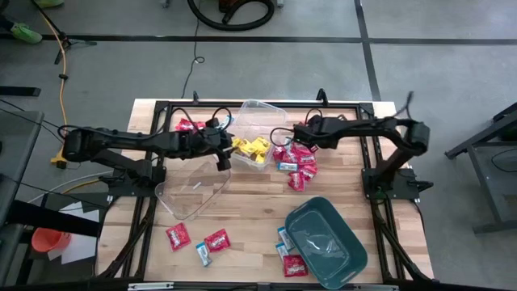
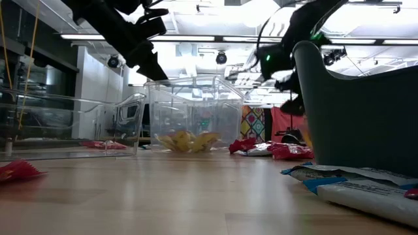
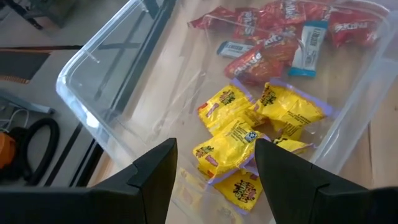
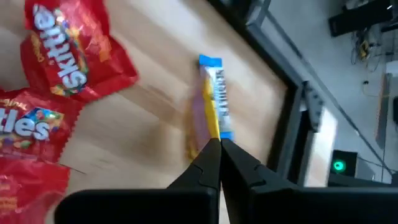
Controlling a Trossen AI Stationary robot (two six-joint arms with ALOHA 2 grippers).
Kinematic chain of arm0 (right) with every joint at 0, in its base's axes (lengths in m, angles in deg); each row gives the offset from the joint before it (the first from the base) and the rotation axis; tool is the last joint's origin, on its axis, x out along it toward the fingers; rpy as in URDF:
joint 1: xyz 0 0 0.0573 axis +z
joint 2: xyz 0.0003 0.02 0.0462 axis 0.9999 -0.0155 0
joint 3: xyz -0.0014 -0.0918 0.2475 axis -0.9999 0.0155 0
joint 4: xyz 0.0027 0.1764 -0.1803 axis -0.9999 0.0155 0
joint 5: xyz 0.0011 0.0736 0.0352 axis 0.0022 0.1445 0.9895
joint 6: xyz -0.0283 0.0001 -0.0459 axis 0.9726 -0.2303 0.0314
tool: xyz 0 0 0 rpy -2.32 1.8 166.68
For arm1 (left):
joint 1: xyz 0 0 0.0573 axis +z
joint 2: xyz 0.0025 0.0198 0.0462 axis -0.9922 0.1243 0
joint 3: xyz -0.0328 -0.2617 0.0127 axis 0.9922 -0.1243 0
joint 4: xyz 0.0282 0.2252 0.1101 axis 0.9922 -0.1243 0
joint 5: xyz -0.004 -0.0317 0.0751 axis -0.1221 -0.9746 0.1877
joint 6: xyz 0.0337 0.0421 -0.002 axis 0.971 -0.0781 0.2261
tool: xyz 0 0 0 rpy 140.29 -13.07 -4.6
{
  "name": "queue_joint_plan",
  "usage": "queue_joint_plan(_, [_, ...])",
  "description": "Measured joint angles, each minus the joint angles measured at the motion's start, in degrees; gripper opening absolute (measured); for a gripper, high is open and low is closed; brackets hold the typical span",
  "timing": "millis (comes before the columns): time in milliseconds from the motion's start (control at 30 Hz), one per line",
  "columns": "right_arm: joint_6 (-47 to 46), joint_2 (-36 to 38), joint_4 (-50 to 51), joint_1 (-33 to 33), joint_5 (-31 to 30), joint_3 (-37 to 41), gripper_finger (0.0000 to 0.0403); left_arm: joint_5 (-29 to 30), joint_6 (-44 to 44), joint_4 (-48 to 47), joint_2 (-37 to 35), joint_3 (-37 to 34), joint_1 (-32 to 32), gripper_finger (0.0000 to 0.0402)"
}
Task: Sort candy
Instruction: Put the yellow candy into the transparent container
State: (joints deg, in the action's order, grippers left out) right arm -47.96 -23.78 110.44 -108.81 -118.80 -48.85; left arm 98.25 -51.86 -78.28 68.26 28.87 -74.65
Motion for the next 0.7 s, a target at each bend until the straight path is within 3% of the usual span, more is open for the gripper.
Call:
queue_joint_plan(433, [0.87, 19.28, -2.32, 2.73, -1.94, 0.0, 0.0, 0.13, -1.99, 0.61, -1.76, -0.04, -0.13, 0.0205])
queue_joint_plan(700, [14.5, 24.32, -21.52, 5.65, 2.07, -0.07, 0.0, 4.21, -1.88, 5.76, -1.76, 0.0, -0.18, 0.0205])
